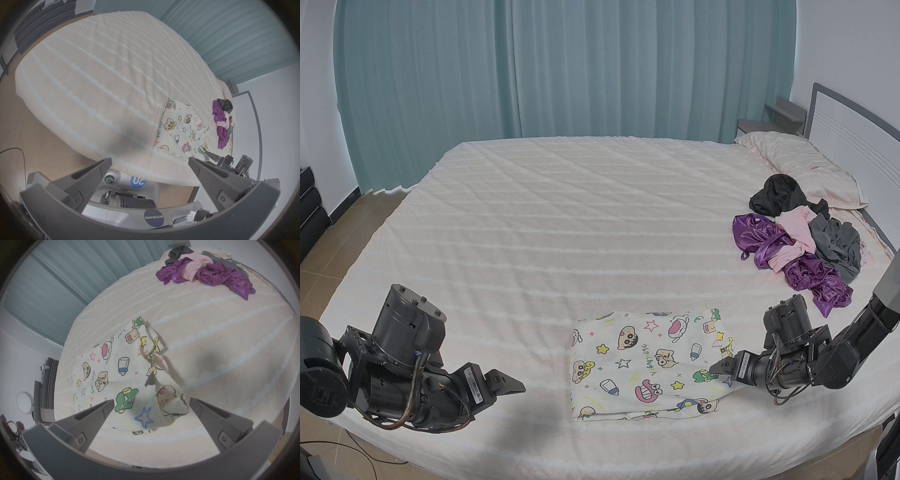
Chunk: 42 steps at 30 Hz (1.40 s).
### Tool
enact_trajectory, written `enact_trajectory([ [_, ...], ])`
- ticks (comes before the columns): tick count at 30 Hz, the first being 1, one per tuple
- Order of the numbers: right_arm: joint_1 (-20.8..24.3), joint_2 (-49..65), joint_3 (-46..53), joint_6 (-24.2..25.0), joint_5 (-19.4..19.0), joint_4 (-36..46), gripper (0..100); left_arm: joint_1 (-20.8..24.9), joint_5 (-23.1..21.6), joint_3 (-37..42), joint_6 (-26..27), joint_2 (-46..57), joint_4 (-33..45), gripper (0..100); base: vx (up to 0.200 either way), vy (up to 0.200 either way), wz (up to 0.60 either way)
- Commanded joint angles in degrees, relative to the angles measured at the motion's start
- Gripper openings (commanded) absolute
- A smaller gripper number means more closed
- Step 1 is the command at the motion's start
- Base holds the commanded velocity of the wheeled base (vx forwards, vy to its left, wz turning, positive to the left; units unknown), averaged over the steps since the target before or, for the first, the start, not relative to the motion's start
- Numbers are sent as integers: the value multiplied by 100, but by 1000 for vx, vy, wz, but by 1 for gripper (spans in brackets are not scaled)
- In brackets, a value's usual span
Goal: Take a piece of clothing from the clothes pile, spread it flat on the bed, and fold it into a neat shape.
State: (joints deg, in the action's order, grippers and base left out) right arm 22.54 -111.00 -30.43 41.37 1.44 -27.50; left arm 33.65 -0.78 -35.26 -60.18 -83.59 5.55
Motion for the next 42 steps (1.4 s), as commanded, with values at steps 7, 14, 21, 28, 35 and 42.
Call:
enact_trajectory([
  [7,14,-107,107,213,-12,-1,0,10,-1,-8,-2,-8,-1,100,0,0,0],
  [14,5,307,547,213,-21,-1,0,10,-1,-8,-2,-8,-27,100,0,0,0],
  [21,75,298,749,213,-30,-1,0,10,-1,19,7,-17,-115,100,0,0,0],
  [28,119,377,793,169,41,-1,100,19,-1,27,7,-43,-115,100,0,0,0],
  [35,-83,851,450,108,23,-10,100,19,-10,19,7,-61,-124,100,0,0,0],
  [42,-400,-45,-974,-7,-21,78,100,19,-1,27,7,-43,-115,100,0,0,0],
])
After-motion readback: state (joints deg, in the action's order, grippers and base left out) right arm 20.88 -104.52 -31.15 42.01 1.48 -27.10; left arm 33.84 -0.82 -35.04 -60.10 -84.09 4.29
